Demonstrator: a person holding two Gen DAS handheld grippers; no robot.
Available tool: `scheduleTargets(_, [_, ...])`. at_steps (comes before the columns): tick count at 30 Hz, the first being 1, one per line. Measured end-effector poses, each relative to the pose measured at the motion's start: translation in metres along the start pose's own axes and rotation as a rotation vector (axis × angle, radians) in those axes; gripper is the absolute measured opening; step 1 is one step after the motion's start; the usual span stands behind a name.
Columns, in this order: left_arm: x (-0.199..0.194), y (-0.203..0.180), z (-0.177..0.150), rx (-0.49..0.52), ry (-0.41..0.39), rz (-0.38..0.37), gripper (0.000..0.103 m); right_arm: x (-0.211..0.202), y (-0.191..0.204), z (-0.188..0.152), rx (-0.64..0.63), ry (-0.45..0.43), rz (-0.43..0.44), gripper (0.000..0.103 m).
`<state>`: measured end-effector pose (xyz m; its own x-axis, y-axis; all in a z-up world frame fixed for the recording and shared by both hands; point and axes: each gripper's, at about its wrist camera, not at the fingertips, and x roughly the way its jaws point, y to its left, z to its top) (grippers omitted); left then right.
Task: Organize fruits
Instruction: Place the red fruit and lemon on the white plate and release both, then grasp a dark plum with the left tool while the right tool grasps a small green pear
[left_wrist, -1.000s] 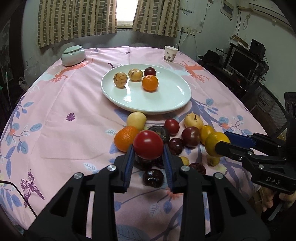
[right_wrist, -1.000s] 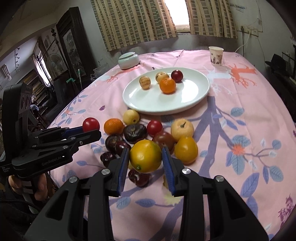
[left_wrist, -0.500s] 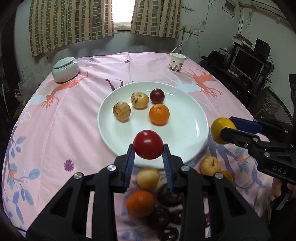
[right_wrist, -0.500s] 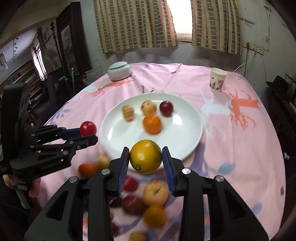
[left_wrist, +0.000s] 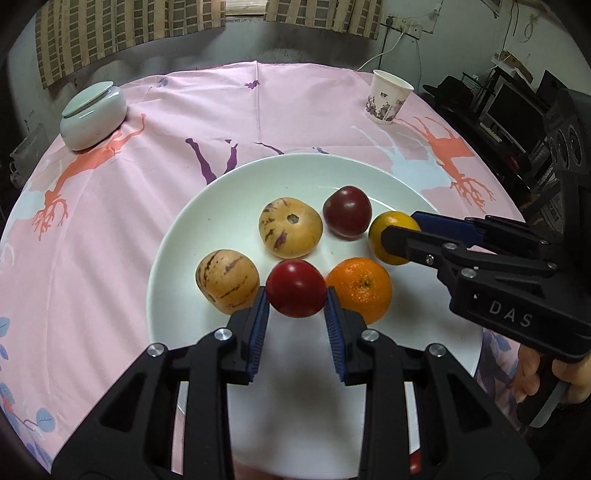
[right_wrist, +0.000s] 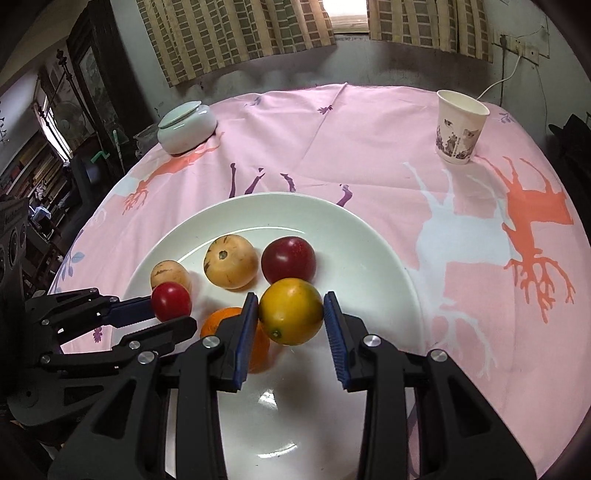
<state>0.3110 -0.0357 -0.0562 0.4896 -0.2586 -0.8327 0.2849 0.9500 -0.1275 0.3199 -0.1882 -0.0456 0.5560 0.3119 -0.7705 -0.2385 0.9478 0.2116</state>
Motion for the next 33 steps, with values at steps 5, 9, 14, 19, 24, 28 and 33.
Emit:
scheduleTargets(5, [-0.004,-0.002,0.005,0.000,-0.013,0.009,0.043,-0.002,0.004,0.001,-0.027,-0.018,-0.027,0.043])
scheduleTargets(9, [-0.036,-0.001,0.001,-0.007,-0.074,0.012,0.070,-0.034,0.008,-0.002,-0.063,-0.093,-0.089,0.063])
scheduleTargets(14, [-0.100,0.003,-0.030,-0.049,-0.168,0.002,0.086,-0.101,0.018,-0.036,-0.086,-0.145,-0.089,0.074])
scheduleTargets(19, [-0.151,-0.005,-0.099,-0.057,-0.256,0.013,0.093,-0.157,0.045,-0.109,-0.152,-0.186,-0.101,0.102])
scheduleTargets(24, [-0.163,-0.006,-0.172,-0.062,-0.292,0.091,0.096,-0.179,0.069,-0.187,-0.166,-0.174,-0.123,0.102])
scheduleTargets(28, [-0.154,0.000,-0.212,-0.061,-0.229,0.122,0.096,-0.173,0.073,-0.224,-0.117,-0.117,-0.116,0.102])
scheduleTargets(33, [-0.152,0.002,-0.235,-0.056,-0.193,0.131,0.096,-0.158,0.066,-0.235,-0.052,-0.083,-0.087,0.061])
